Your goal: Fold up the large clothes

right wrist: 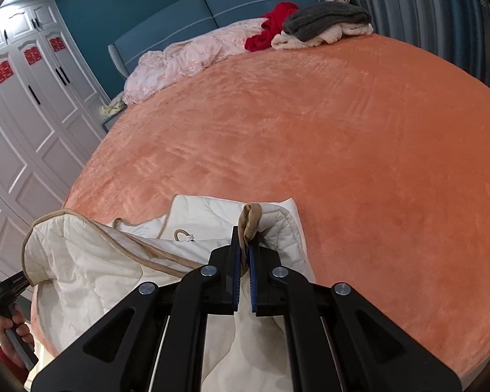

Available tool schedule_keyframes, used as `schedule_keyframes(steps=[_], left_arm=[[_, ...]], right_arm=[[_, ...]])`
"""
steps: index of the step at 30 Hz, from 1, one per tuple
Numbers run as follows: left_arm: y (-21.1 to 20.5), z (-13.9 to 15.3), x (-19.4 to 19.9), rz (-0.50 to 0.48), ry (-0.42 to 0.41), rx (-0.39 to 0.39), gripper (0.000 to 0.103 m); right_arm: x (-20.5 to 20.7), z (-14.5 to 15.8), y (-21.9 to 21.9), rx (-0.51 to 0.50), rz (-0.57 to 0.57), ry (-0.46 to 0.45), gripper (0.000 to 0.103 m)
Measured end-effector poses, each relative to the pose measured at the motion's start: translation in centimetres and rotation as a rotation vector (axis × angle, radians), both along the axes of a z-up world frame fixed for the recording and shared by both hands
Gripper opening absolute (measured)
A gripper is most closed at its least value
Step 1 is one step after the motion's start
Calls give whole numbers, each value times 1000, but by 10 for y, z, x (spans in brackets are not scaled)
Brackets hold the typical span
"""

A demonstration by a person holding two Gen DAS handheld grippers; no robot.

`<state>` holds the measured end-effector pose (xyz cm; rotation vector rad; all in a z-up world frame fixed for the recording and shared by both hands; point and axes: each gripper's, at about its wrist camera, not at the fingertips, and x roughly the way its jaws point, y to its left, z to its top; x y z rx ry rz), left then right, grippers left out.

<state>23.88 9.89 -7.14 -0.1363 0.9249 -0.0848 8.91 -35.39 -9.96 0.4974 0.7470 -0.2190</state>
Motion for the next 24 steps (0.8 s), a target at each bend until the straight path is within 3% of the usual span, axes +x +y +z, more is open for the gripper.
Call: schedule_keyframes(steps=[10,14,15,16,18,20,21,23,24], left_arm=[[-9,-41,23,15,43,35,14],[-2,-41,25,5,59,-11,16],[1,-36,25,5,60,-33,17],[6,-29,23,4,54,-67,17],[19,-11,18,-18,32,-155,24],[29,8,12,-36,9,-219,33],[37,25,4,-15,-49,-213,49],[45,50,-9,33,-168,-169,68],[50,64,-15,29,-237,-166,73]], right_arm=[[29,-33,-6,11,-15,85,5],[26,-20,-12,66,-24,56,11],[22,-13,-14,81,-23,29,21],[15,-3,-16,82,-31,-7,41],[-3,25,-20,49,-58,-108,59],[-15,45,-23,41,-37,-159,59],[-17,50,-22,33,-30,-157,59],[-17,49,-20,4,5,-121,59],[-16,47,-19,-9,16,-103,59]])
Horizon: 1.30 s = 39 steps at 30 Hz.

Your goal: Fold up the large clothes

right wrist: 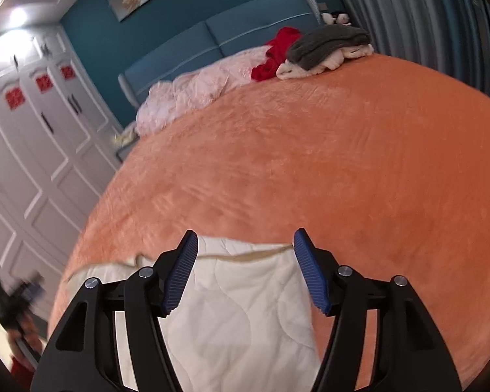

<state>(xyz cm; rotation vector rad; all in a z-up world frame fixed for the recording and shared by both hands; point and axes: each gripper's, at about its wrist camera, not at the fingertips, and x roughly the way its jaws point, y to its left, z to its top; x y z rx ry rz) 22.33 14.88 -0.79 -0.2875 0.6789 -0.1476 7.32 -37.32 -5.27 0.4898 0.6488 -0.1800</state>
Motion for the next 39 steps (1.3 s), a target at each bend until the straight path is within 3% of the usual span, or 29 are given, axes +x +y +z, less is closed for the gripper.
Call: schedule_keyframes(steps=[2,3,8,9,10,11,12,13,15,17,20,23,30,39], left_arm=[[0,7,4,-3,6,38,75],[-3,3,12,-28,48,52,75],[-19,-58,53,-107,273,72,75],[-20,-69,58,-117,304,64,74],[-23,-79,65,-133,341,52,74],[-25,-85,69,-154,366,39,70],[-30,-92,74,-180,394,33,54],[-35,-97,77,-200,414,43,45],[-40,-96,80,-197,403,99,14],[-39,-83,83,-186,363,101,6],[-35,-61,88,-162,295,80,5],[-39,-50,100,-126,256,82,5],[-58,-109,123,-90,360,203,6],[-57,-146,118,-72,332,237,10]], right_arm=[[7,-12,2,-22,16,46,59],[13,-22,3,-18,20,76,59],[42,-59,3,11,22,178,59],[46,-64,5,13,28,190,55],[49,-68,6,14,34,202,40],[54,-71,7,25,46,213,29],[56,-72,7,36,53,214,14],[57,-70,8,40,56,203,9],[60,-57,8,3,53,164,6],[62,-41,4,-1,32,110,5],[71,-25,-4,-18,1,68,5],[87,-35,-7,-39,-20,106,5],[107,-92,-5,-57,-27,247,5],[108,-122,7,-97,-10,276,5]])
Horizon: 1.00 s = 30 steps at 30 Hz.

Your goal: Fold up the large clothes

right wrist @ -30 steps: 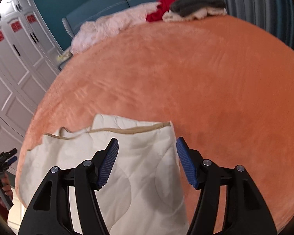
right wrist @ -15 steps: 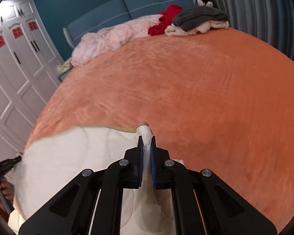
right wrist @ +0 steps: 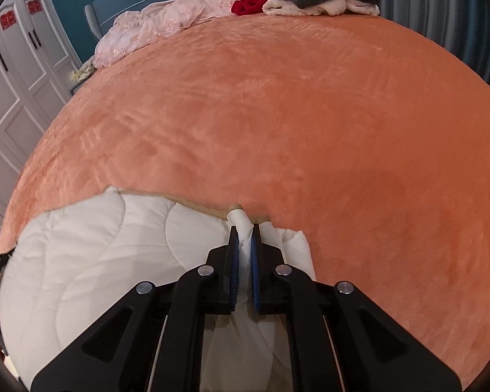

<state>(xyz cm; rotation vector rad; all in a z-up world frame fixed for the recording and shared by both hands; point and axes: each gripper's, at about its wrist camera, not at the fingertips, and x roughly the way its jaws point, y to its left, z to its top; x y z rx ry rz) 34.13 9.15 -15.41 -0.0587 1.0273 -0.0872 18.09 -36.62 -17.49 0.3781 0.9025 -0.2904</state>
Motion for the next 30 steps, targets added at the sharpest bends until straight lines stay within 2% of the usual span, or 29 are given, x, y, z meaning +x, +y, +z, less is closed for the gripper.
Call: schedule_keyframes(steps=[7,8,9,11,12,14,17,20,22,24,26,28,30], left_arm=[[0,-6,2,19,-25,9,18],[2,-5,1,20,-27,2,20],[4,-1,1,28,-28,-2,30],[14,13,-3,65,-38,-13,45],[25,27,-9,92,-57,-38,53],[49,55,-22,139,-116,-80,63],[73,91,-34,188,-171,-101,65],[72,129,-40,189,-228,-121,65],[47,145,-41,136,-257,-128,65],[2,151,-39,33,-249,-122,64],[-40,144,-36,-59,-222,-106,62],[-73,130,-33,-122,-188,-96,57],[-104,108,-27,-174,-130,-69,46]], right_arm=[[2,-1,3,-24,6,1,7],[1,2,2,-25,7,0,8],[0,7,1,-21,3,0,12],[-10,25,-8,-2,-48,-11,41],[-24,40,-16,23,-90,-64,55],[-49,68,-28,39,-142,-145,55],[-68,103,-27,1,-147,-201,55],[-61,124,1,-5,-52,-240,48],[-44,127,31,-14,44,-230,41],[-24,124,63,-20,134,-215,33],[-5,116,93,-22,199,-188,29],[16,101,118,-13,250,-149,28],[30,86,133,-6,276,-111,27]])
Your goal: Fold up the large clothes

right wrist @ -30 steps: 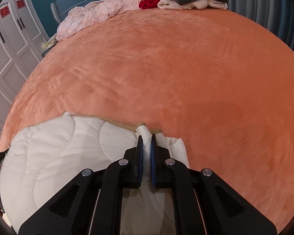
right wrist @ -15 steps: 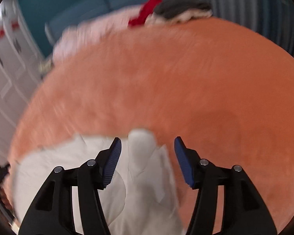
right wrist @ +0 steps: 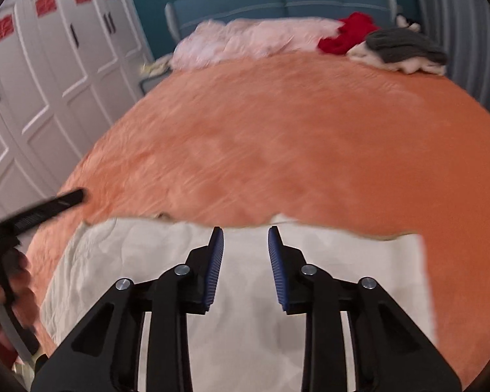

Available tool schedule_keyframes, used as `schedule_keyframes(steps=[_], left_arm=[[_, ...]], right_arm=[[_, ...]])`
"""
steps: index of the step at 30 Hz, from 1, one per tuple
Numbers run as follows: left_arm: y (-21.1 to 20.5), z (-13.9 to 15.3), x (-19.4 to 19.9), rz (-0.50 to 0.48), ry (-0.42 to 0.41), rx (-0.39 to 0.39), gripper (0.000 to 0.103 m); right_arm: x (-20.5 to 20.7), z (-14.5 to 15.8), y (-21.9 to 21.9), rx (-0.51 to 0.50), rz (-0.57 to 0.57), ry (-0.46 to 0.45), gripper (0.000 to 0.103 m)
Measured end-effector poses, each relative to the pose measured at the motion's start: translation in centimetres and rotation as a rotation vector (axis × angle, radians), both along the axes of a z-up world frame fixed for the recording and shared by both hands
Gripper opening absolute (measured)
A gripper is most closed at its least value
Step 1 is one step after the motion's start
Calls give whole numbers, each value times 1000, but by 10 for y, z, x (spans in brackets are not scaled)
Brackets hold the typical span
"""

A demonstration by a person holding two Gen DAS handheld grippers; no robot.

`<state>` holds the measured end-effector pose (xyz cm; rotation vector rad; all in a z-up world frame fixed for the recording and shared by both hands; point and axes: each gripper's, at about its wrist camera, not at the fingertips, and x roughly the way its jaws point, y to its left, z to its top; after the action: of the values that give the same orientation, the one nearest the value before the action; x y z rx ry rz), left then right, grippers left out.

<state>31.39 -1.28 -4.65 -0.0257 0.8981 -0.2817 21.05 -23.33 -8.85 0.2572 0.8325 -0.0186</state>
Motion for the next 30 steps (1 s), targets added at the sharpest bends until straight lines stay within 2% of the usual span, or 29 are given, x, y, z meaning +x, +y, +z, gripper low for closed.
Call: schedule_keyframes(steps=[2,4,6,10,11,14,17,22,30], left_arm=[[-24,-26,6,-34,48,33,38],[-42,-54,13,-63,104,69,35],[-50,-73,15,-84,138,81,28],[-52,-101,13,-98,170,70,14],[-51,-106,14,-93,170,66,10],[-47,-114,16,-88,156,56,9],[-48,-117,13,-88,126,72,8],[-53,-121,11,-86,94,99,8],[-57,-124,9,-84,72,123,8]], right_arm=[[14,-14,10,-8,18,49,27],[25,-33,14,-25,29,103,27],[31,-49,14,-36,41,150,27],[35,-74,4,-8,37,191,9],[35,-77,3,2,32,193,8],[36,-88,1,22,21,190,4],[34,-94,6,-2,21,175,3],[35,-98,12,-45,15,152,3],[34,-99,11,-48,8,128,3]])
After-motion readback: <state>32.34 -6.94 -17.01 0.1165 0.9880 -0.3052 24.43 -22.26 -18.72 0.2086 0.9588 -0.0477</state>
